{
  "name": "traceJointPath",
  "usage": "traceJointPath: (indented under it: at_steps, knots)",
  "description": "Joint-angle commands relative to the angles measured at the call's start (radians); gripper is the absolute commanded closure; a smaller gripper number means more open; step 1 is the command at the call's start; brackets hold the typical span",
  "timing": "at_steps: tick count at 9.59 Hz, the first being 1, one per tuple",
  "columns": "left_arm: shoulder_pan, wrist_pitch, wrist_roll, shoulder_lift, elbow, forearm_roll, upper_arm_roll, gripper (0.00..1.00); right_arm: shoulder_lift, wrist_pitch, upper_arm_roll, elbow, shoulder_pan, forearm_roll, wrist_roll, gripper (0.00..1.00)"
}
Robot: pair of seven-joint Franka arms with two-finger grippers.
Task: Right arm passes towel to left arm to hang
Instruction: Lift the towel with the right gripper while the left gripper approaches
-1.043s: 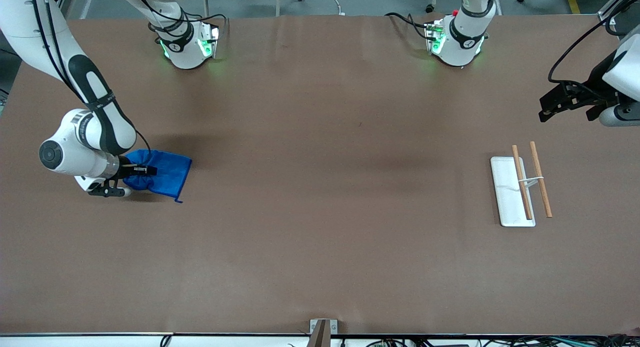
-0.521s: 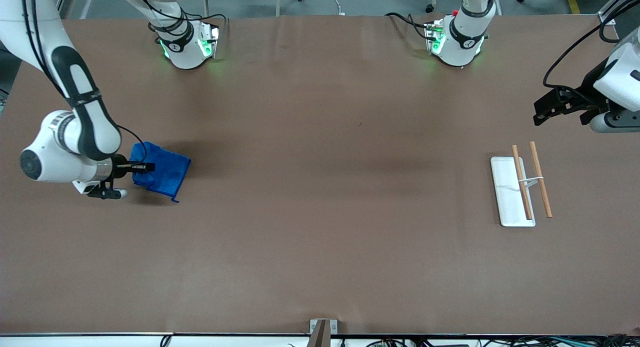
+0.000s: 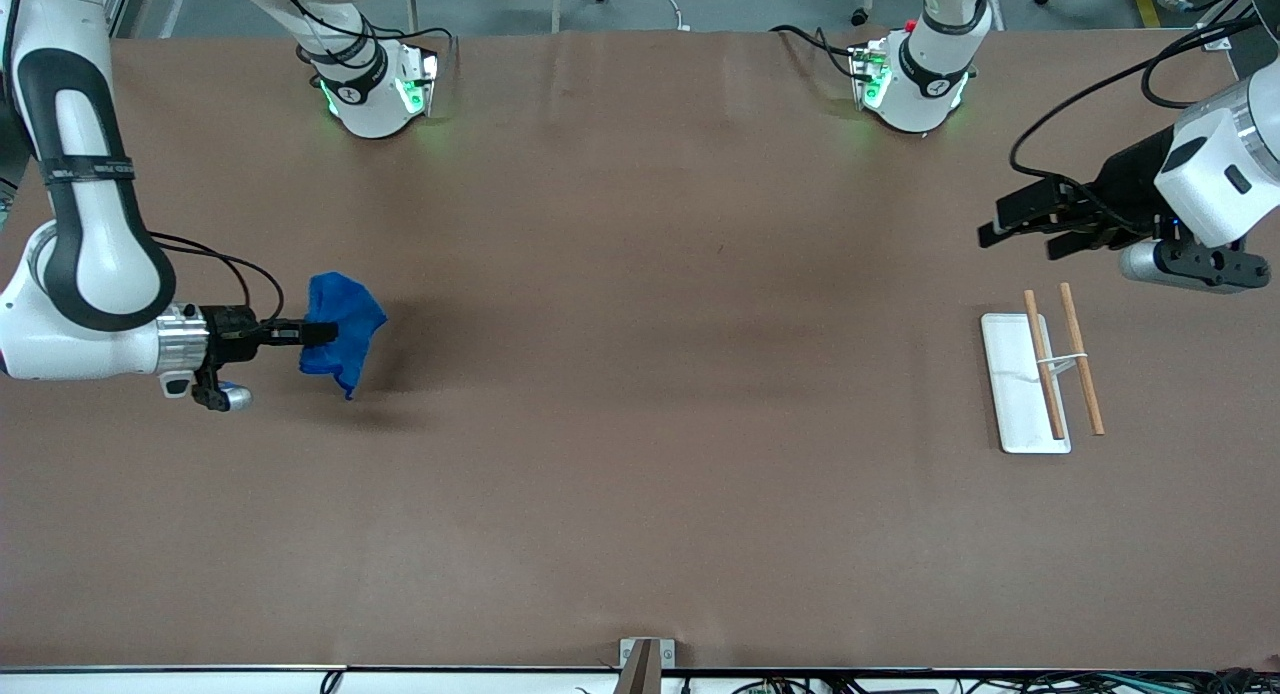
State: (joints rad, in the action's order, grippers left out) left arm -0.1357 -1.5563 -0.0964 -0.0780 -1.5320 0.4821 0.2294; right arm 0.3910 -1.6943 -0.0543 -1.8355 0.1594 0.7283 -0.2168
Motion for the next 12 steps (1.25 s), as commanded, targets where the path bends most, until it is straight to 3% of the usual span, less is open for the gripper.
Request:
traceJointPath:
  at_steps: [1, 3, 5, 7, 9, 12]
  knots:
    - [-0.013, -0.007, 0.068, -0.035, -0.030, 0.178, 0.002, 0.00, -0.047, 0.045, -0.001, -0.016, -0.044, 0.186, 0.010, 1.00]
    - [-0.007, 0.008, 0.287, -0.104, -0.078, 0.368, 0.005, 0.00, -0.070, 0.050, -0.001, -0.016, -0.104, 0.343, 0.014, 1.00]
    - [-0.001, 0.009, 0.409, -0.158, -0.178, 0.681, 0.008, 0.00, -0.099, 0.036, -0.001, -0.013, -0.181, 0.526, 0.091, 1.00]
    - [0.053, 0.004, 0.434, -0.192, -0.232, 0.836, 0.019, 0.01, -0.118, 0.010, 0.001, -0.013, -0.257, 0.719, 0.093, 1.00]
    - [0.100, 0.002, 0.457, -0.215, -0.281, 0.999, 0.019, 0.01, -0.147, -0.098, -0.001, -0.005, -0.355, 0.878, 0.096, 1.00]
    - [0.104, 0.009, 0.526, -0.350, -0.278, 1.173, 0.097, 0.04, -0.149, -0.253, -0.001, 0.082, -0.472, 1.028, 0.167, 1.00]
